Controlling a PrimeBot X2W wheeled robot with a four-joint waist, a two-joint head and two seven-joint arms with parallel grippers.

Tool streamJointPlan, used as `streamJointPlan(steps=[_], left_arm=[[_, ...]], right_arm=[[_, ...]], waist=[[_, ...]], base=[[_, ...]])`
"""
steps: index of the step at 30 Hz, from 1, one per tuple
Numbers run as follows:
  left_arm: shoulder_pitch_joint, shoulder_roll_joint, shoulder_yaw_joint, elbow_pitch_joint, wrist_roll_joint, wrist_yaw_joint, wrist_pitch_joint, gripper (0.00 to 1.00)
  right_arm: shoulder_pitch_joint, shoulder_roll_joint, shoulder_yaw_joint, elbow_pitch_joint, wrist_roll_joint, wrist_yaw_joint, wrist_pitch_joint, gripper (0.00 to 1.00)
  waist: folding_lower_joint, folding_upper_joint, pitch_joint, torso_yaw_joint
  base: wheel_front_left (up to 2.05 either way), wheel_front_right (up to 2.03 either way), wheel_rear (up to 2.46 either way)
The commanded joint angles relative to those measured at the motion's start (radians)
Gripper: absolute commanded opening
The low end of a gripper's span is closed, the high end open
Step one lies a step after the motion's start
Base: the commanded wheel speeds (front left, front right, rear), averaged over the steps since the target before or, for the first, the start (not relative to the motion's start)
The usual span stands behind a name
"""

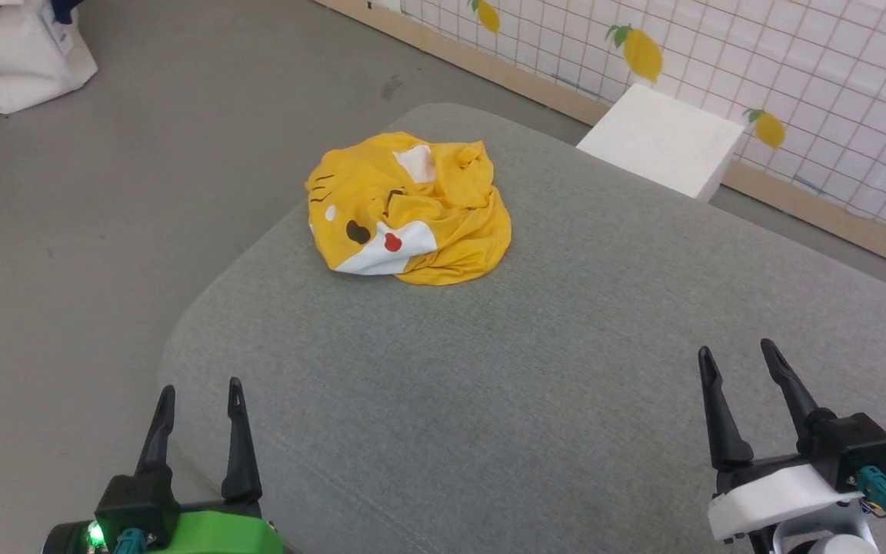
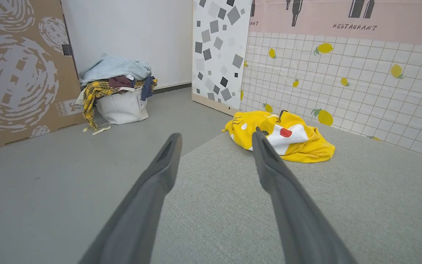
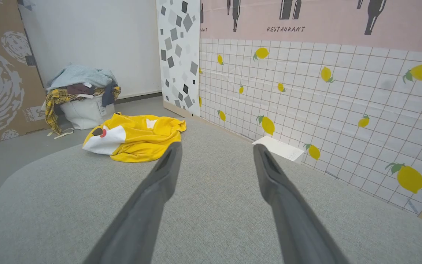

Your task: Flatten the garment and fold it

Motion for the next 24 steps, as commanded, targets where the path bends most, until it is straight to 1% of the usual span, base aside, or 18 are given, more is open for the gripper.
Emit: streamJointPlan(steps=[1,14,24], left_arm=[[0.015,-0.005,-0.001,-0.002,0.006,0.008,-0.009,1.0],[0.029,-0.006,-0.003,-0.006,0.004,0.025,-0.04,1.0],[0.028,-0.006,-0.005,0.0,0.005,0.025,-0.04,1.0]], right_arm=[[0.007,0.001,-0.002,0.004,0.01,-0.002,-0.011,1.0],[0.006,0.001,-0.017,0.008,0.018,-0.002,-0.041,1.0],[0.003,0.001,-0.02,0.007,0.014,-0.002,-0.041,1.0]], waist=[[0.0,0.0,0.002,0.013],[0.0,0.0,0.002,0.086],[0.0,0.0,0.007,0.073]], base=[[0.0,0.0,0.0],[0.0,0.0,0.0],[0.0,0.0,0.0]])
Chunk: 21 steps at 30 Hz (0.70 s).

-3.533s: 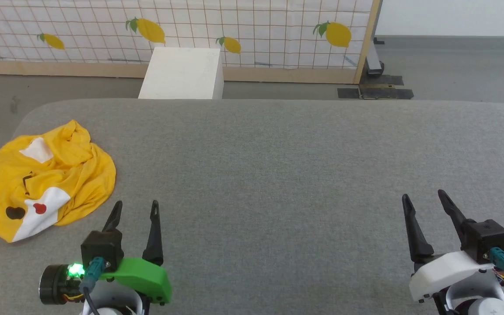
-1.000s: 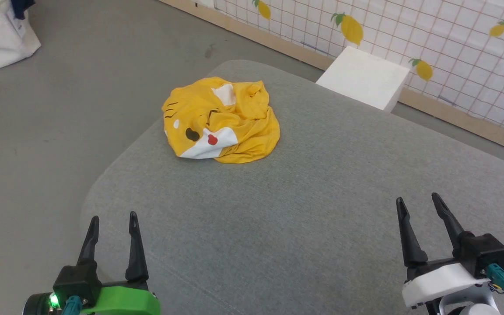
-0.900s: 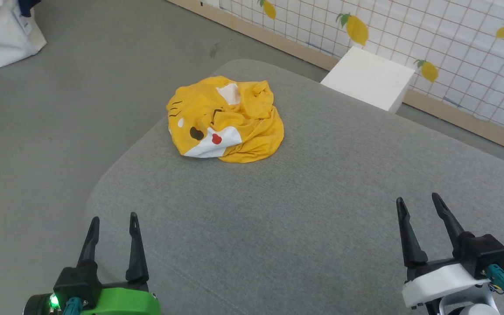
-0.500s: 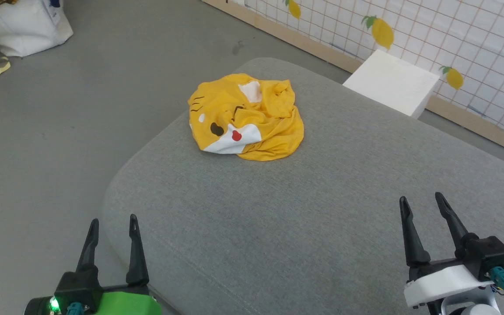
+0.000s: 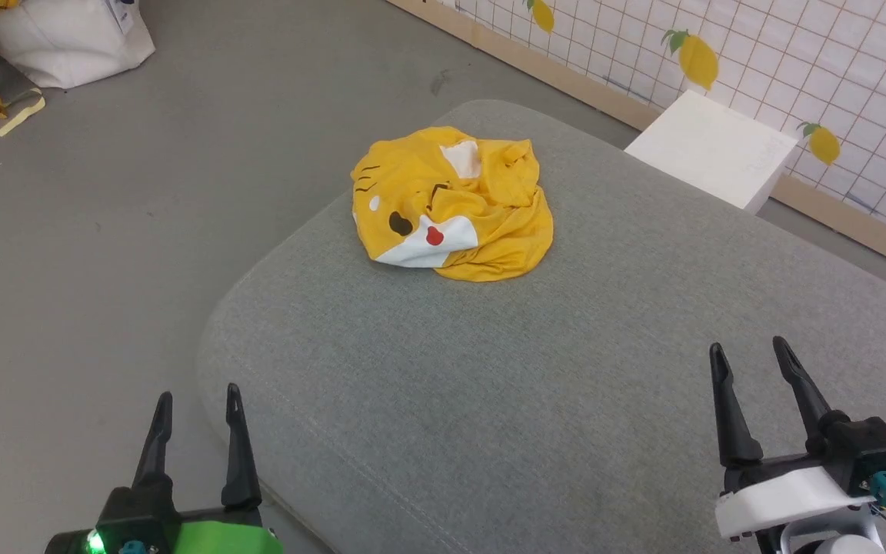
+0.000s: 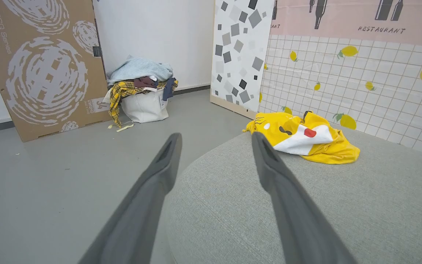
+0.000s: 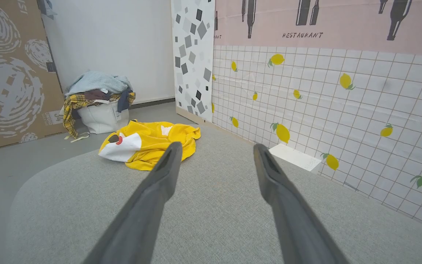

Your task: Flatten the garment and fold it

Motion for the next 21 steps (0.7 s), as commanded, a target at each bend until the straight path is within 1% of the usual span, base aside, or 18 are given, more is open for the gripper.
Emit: streamJointPlan(steps=[1,3,5,6,7,11,13,16,19,21], left_arm=[[0.011,-0.006,-0.001,0.002,-0.004,0.005,-0.005,1.0],[0.006,-0.006,-0.004,0.007,-0.021,-0.001,-0.005,1.0],[-0.023,-0.006,0.009,-0.007,-0.096,0.014,-0.005,1.0],[-0.039,-0.006,0.01,-0.01,-0.11,0.009,-0.005,1.0],[-0.134,0.017,-0.001,-0.021,-0.125,-0.04,0.001,1.0],[-0.315,0.079,-0.015,-0.058,-0.142,-0.104,0.079,1.0],[-0.413,0.092,-0.011,-0.072,-0.178,-0.125,0.126,1.0],[-0.555,0.117,0.002,-0.065,-0.222,-0.142,0.189,1.0],[-0.686,0.152,0.01,-0.018,-0.254,-0.157,0.247,1.0],[-0.774,0.19,0.004,0.038,-0.263,-0.169,0.291,1.0]], right_arm=[[0.003,0.001,-0.002,0.002,0.003,-0.002,-0.006,1.0],[0.002,0.001,-0.002,0.001,0.002,-0.002,-0.006,1.0],[0.002,0.001,-0.005,-0.004,-0.003,-0.002,-0.006,1.0],[0.002,0.001,-0.008,-0.007,-0.007,-0.002,-0.006,1.0],[-0.001,0.001,-0.02,-0.022,-0.026,-0.002,-0.006,1.0],[-0.014,0.001,-0.03,-0.046,-0.064,-0.002,-0.006,1.0],[-0.026,0.001,-0.037,-0.063,-0.083,-0.002,-0.006,1.0],[-0.044,0.001,-0.044,-0.089,-0.112,-0.002,-0.006,1.0],[-0.063,0.001,-0.049,-0.127,-0.143,-0.002,0.005,1.0],[-0.078,0.001,-0.049,-0.165,-0.169,-0.002,0.018,1.0]], waist=[[0.0,0.0,0.0,-0.002],[0.0,0.0,0.003,-0.005],[0.0,0.0,0.011,-0.007],[0.0,0.0,0.016,-0.007],[0.0,0.0,0.042,-0.011],[0.0,0.0,0.092,-0.032],[0.0,0.0,0.122,-0.047],[0.0,0.0,0.177,-0.07],[0.0,0.0,0.24,-0.09],[0.0,0.0,0.289,-0.107]], base=[[0.0,0.0,0.0],[0.0,0.0,0.0],[0.0,0.0,0.0],[0.0,0.0,0.0],[0.0,0.0,0.0],[0.0,0.0,0.0],[0.0,0.0,0.0],[0.0,0.0,0.0],[0.0,0.0,0.0],[0.0,0.0,0.0]])
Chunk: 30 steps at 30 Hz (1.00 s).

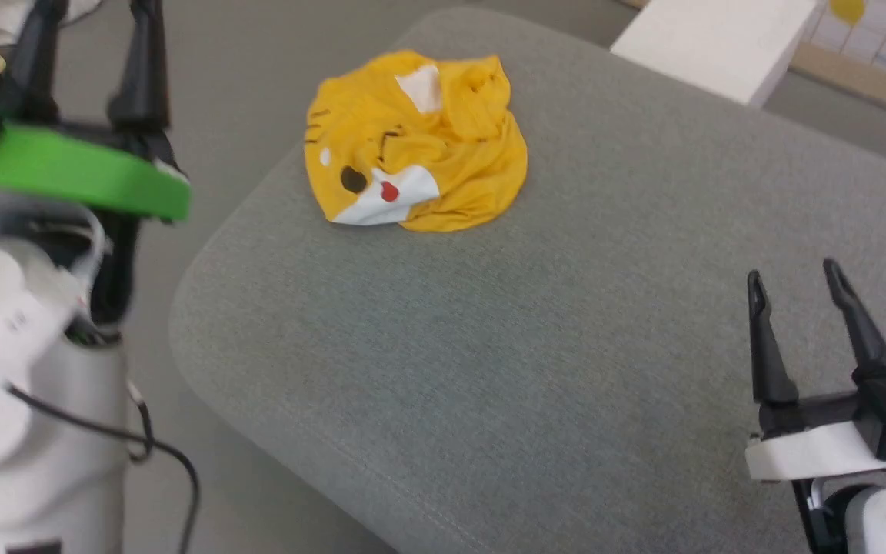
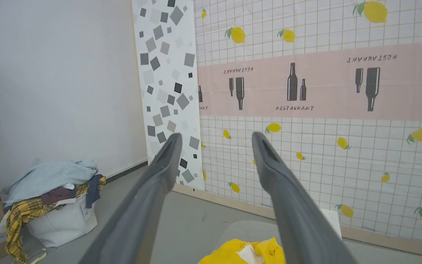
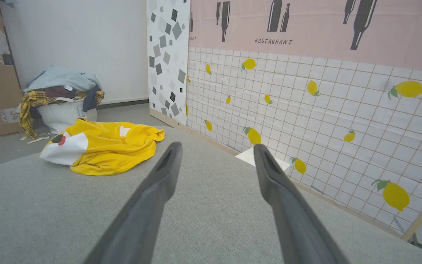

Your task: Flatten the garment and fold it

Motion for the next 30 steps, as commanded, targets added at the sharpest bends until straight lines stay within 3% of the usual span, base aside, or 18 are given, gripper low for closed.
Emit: streamJointPlan(steps=[1,9,21,30], left_arm=[[-0.046,0.017,0.002,0.033,-0.012,-0.007,0.019,1.0],[-0.226,0.108,-0.005,0.264,-0.018,-0.019,0.112,1.0],[-0.26,0.133,-0.083,0.515,-0.079,-0.033,0.238,1.0],[-0.189,0.146,-0.128,0.593,-0.192,-0.037,0.469,1.0]], right_arm=[[-0.023,0.0,0.0,-0.023,-0.015,-0.002,0.009,1.0],[-0.073,-0.032,0.01,-0.167,-0.049,-0.002,0.073,1.0],[-0.093,-0.098,0.001,-0.285,-0.029,-0.002,0.141,1.0],[-0.085,-0.108,-0.004,-0.302,-0.02,-0.002,0.156,1.0]], waist=[[0.0,0.0,0.116,-0.058],[0.0,0.0,0.278,-0.13],[0.0,0.0,0.398,-0.188],[0.0,0.0,0.412,-0.227]], base=[[0.0,0.0,0.0],[0.0,0.0,0.0],[0.0,0.0,0.0],[0.0,0.0,0.0]])
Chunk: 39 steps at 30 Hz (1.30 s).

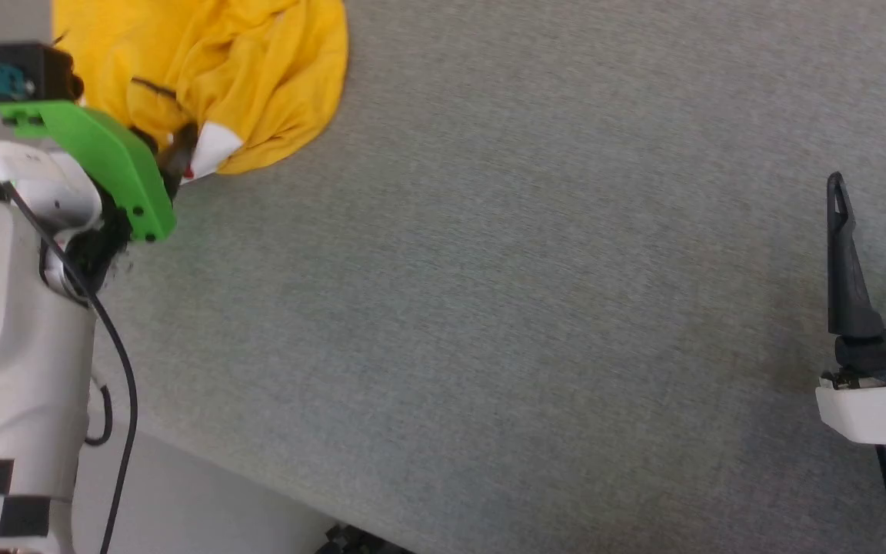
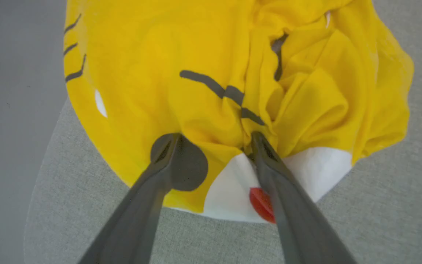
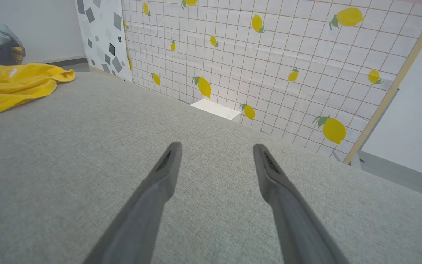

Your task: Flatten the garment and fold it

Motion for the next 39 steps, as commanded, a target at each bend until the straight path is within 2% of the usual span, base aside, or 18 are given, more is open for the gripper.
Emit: streamJointPlan(steps=[1,2,3,5,10,16,22,27,33,39], left_arm=[[0.018,0.016,-0.007,-0.001,-0.005,-0.006,0.007,1.0],[0.024,0.019,-0.009,-0.001,-0.006,-0.006,0.006,1.0],[0.032,0.023,-0.011,0.002,-0.005,-0.006,0.004,0.49],[0.041,0.026,-0.013,0.008,-0.003,-0.006,-0.006,0.0],[0.034,0.052,-0.004,0.016,0.005,-0.004,-0.046,0.0],[-0.014,0.112,0.03,-0.007,0.02,0.004,-0.113,0.0],[-0.07,0.183,0.069,-0.066,0.029,0.014,-0.155,0.0],[-0.126,0.217,0.082,-0.131,0.043,0.032,-0.159,0.0],[-0.234,0.221,0.062,-0.224,0.048,0.041,-0.115,0.0],[-0.336,0.18,0.021,-0.296,0.023,0.037,-0.048,0.0]], right_arm=[[-0.008,-0.006,-0.003,-0.007,0.007,-0.002,0.003,1.0],[-0.008,-0.007,-0.004,-0.008,0.008,-0.002,0.004,1.0],[-0.006,-0.009,-0.005,-0.009,0.008,-0.002,0.005,1.0],[-0.005,-0.011,-0.008,-0.009,0.01,-0.002,0.006,1.0],[-0.008,-0.008,-0.012,-0.002,0.013,-0.002,0.0,1.0],[-0.016,0.02,-0.013,0.034,0.02,-0.002,-0.03,1.0],[-0.02,0.064,-0.027,0.101,0.025,-0.002,-0.085,1.0],[-0.004,0.091,-0.051,0.156,0.034,-0.002,-0.122,1.0],[0.024,0.102,-0.085,0.207,0.069,-0.002,-0.151,1.0],[0.035,0.103,-0.114,0.236,0.114,-0.002,-0.165,1.0]], waist=[[-0.0001,0.0,0.009,-0.022],[-0.0001,0.0,0.008,-0.025],[-0.0001,0.0,0.006,-0.029],[-0.0001,0.0,0.0,-0.034],[-0.0001,0.0,-0.025,-0.041],[-0.0001,0.0,-0.085,-0.042],[-0.0001,0.0,-0.191,-0.055],[-0.0001,0.0,-0.291,-0.067],[-0.0001,0.0,-0.393,-0.086],[-0.0001,0.0,-0.451,-0.127]], base=[[0.0,0.0,0.0],[0.0,0.0,0.0],[0.0,0.0,0.0],[0.0,0.0,0.0],[0.0,0.0,0.0],[0.0,0.0,0.0],[0.0,0.0,0.0],[0.0,0.0,0.0],[0.0,0.0,0.0],[0.0,0.0,0.0]])
